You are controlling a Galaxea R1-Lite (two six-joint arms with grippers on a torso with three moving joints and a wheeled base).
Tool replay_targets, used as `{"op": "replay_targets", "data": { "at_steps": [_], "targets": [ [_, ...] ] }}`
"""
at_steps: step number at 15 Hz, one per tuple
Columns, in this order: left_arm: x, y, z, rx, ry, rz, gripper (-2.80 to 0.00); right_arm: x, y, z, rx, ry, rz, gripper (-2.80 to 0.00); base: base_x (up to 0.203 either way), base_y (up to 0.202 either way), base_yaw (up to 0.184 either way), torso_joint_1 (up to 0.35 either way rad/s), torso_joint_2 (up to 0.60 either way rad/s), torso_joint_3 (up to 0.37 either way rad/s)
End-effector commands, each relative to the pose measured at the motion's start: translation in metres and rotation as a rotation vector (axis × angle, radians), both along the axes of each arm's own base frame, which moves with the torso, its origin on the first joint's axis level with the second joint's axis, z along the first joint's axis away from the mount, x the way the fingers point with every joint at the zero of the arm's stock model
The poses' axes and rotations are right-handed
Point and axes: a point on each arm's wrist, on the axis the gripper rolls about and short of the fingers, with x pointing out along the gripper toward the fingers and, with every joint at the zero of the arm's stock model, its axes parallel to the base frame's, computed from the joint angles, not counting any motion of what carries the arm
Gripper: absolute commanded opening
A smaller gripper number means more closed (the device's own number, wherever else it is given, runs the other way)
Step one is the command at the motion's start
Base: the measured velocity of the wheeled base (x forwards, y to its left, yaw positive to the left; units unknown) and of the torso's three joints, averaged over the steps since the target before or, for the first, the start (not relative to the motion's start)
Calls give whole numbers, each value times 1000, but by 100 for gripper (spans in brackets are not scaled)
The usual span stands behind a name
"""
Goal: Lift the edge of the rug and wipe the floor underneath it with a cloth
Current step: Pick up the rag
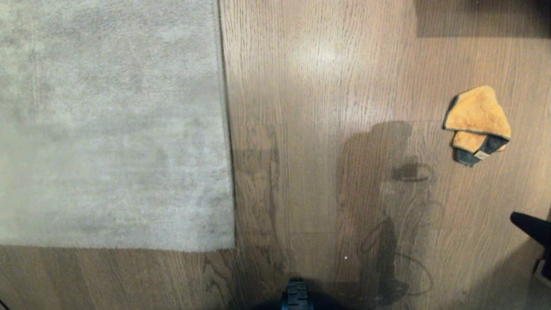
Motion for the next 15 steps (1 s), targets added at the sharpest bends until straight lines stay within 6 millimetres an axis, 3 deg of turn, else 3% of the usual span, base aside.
{"op": "replay_targets", "data": {
  "at_steps": [1,5,12,13,15],
  "targets": [
    [0,0,0,0,-1,0,-280,49,1,6,21,58,-7,-280,0,0,0,0,0,0],
    [0,0,0,0,-1,0,-280,75,-5,22,56,31,-52,-280,0,0,0,0,0,0],
    [0,0,0,0,-1,0,-280,93,-20,19,52,53,-128,-280,0,0,0,0,0,0],
    [0,0,0,0,-1,1,-280,97,-25,20,50,45,-147,0,0,0,0,0,0,0],
    [0,0,0,0,-1,-1,-280,104,-32,19,30,26,-175,0,0,0,0,0,0,0]
  ]
}}
